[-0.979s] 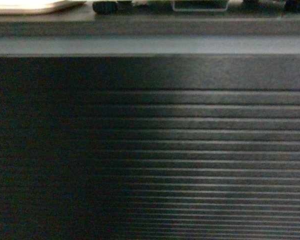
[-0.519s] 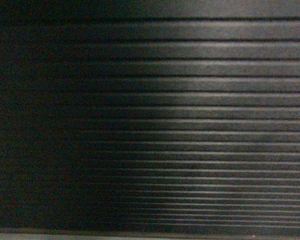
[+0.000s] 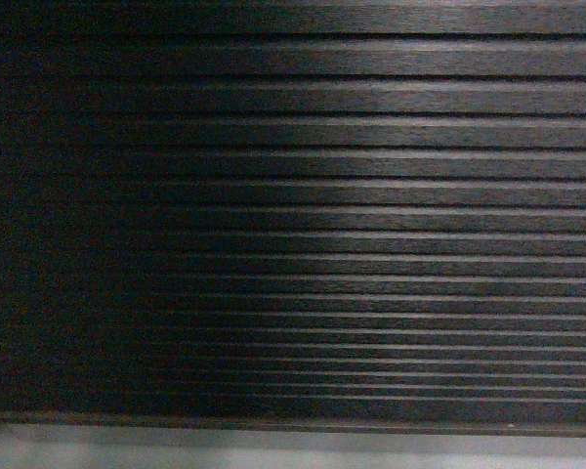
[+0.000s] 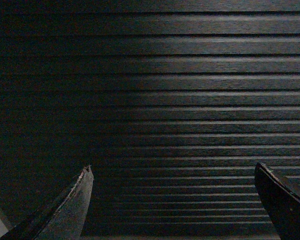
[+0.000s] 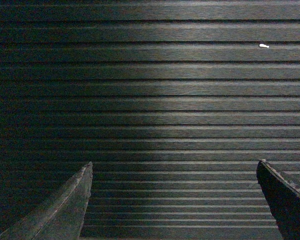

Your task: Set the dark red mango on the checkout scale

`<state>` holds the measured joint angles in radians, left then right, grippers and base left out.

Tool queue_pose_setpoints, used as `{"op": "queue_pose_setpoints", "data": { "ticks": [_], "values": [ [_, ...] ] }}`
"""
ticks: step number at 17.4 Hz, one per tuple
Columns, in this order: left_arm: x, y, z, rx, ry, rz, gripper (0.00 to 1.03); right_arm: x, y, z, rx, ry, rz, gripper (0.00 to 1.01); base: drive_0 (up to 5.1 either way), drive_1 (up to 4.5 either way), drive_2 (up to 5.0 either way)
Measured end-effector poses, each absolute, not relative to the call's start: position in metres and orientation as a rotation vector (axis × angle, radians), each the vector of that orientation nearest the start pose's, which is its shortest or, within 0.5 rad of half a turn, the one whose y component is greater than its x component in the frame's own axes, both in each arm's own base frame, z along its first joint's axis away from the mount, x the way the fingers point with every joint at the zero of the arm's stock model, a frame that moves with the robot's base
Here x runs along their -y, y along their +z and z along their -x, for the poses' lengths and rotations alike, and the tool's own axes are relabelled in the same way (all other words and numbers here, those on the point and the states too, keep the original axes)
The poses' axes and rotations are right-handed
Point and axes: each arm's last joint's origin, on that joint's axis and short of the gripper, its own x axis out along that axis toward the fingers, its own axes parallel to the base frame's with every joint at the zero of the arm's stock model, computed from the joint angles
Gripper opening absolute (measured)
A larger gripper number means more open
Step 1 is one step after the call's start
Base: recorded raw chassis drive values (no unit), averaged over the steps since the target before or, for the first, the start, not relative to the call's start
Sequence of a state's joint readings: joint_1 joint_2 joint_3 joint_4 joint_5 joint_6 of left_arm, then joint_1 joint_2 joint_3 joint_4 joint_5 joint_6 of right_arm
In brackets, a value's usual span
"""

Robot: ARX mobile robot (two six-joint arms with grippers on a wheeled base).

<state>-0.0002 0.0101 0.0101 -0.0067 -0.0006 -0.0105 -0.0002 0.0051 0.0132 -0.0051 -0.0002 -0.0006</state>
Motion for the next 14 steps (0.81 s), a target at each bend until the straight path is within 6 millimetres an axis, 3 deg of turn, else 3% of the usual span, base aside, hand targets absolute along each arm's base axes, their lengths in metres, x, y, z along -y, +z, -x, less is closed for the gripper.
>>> {"op": "queue_pose_setpoints", "data": {
  "ticks": [14],
  "values": [
    [0.0, 0.1656, -0.0977, -0.006, 0.0, 0.01, 0.98, 0.0, 0.1671, -0.0972, 0.003, 0.0, 0.001, 0.98, 0.0, 0.0, 0.0]
  ]
}}
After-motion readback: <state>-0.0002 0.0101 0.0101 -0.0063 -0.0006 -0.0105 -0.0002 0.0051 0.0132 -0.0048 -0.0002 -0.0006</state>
